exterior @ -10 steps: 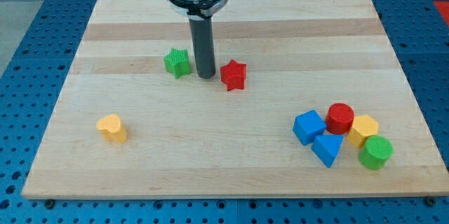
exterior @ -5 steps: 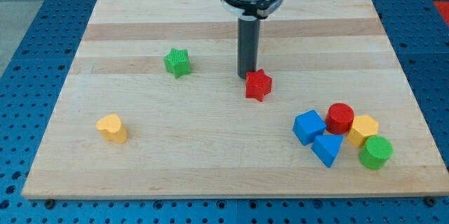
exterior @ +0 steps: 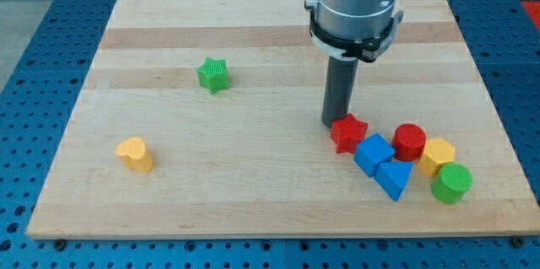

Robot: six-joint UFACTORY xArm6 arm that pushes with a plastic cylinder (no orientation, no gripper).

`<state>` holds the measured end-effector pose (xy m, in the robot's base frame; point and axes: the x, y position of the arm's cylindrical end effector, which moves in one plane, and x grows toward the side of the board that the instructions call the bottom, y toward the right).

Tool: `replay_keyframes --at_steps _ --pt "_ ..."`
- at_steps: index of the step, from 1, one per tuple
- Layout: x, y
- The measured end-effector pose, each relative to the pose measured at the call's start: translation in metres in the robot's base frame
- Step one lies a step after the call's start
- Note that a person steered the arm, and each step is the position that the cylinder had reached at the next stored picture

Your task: Move the red star into the blue cube

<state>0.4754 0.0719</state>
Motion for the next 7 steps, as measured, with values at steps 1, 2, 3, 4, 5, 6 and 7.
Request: replay_keyframes --at_steps 1,2,3,4,5,6,7 --pt "0.000 0.000" --pt "0.002 0.005" --pt "0.007 0.016" --pt "0.009 0.024" --pt "0.016 0.033" --pt "0.017 0.038" --pt "0.013 0.036"
